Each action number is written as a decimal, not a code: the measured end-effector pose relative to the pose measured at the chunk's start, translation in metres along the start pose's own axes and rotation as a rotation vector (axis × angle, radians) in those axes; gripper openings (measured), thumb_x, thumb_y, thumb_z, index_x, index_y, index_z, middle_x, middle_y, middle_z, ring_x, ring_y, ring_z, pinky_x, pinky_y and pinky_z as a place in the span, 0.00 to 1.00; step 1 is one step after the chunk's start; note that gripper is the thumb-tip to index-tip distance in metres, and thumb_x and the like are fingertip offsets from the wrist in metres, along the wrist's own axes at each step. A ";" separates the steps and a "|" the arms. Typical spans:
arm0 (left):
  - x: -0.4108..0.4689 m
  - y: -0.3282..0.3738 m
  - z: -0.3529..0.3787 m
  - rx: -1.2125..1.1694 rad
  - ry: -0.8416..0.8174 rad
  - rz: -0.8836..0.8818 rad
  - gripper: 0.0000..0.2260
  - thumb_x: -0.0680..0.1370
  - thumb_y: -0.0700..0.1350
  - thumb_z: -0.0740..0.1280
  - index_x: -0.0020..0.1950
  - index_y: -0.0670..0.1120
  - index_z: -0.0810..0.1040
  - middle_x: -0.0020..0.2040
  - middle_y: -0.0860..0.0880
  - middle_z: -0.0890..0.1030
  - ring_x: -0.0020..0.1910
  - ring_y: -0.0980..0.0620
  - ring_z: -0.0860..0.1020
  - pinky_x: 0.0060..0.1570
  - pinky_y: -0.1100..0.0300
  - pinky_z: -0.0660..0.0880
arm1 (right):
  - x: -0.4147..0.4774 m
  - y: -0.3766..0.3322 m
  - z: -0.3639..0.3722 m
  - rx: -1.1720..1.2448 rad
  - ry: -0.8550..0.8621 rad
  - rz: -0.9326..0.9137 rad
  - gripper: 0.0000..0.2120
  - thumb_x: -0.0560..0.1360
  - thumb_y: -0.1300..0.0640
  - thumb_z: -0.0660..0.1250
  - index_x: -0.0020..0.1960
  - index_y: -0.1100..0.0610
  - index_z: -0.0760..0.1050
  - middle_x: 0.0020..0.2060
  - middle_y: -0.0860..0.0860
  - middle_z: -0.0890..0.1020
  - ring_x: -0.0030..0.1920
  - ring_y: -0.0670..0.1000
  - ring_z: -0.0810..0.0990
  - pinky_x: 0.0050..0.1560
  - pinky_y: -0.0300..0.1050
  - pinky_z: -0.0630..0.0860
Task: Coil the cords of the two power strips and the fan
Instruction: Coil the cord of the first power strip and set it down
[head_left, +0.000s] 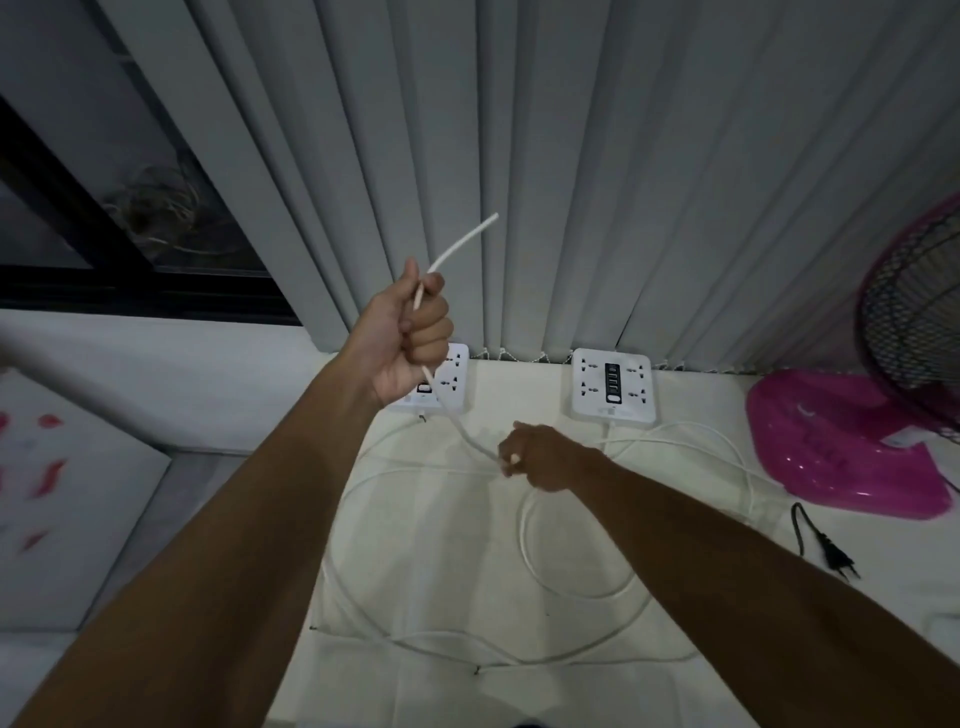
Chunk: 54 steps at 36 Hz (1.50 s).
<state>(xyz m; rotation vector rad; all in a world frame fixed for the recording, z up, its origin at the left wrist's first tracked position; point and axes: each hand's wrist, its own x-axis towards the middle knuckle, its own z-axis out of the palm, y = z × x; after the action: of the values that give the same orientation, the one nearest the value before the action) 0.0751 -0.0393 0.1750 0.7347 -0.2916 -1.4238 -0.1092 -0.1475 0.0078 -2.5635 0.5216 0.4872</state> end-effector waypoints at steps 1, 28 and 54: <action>-0.002 0.000 -0.005 0.073 0.020 -0.010 0.15 0.82 0.56 0.57 0.40 0.49 0.71 0.23 0.54 0.55 0.22 0.57 0.50 0.18 0.65 0.51 | -0.001 0.008 -0.007 0.012 0.048 0.024 0.17 0.73 0.73 0.61 0.56 0.61 0.80 0.57 0.57 0.83 0.66 0.57 0.76 0.74 0.43 0.61; 0.035 -0.103 -0.021 0.179 0.399 -0.075 0.15 0.85 0.43 0.52 0.63 0.37 0.73 0.47 0.38 0.84 0.46 0.41 0.84 0.47 0.48 0.80 | -0.060 -0.022 -0.035 0.525 0.507 -0.117 0.10 0.80 0.52 0.61 0.50 0.51 0.82 0.34 0.46 0.86 0.28 0.42 0.84 0.32 0.38 0.79; 0.051 -0.097 0.015 -0.046 0.200 -0.061 0.12 0.81 0.44 0.55 0.39 0.47 0.71 0.27 0.53 0.63 0.20 0.57 0.56 0.23 0.64 0.55 | -0.077 0.085 0.022 -0.131 0.052 0.079 0.13 0.80 0.59 0.59 0.62 0.54 0.76 0.58 0.54 0.82 0.60 0.59 0.80 0.60 0.50 0.74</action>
<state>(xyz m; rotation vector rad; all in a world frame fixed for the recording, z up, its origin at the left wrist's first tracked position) -0.0018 -0.0902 0.1144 0.8467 -0.0816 -1.3979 -0.2181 -0.1844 -0.0098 -2.6945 0.6308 0.4987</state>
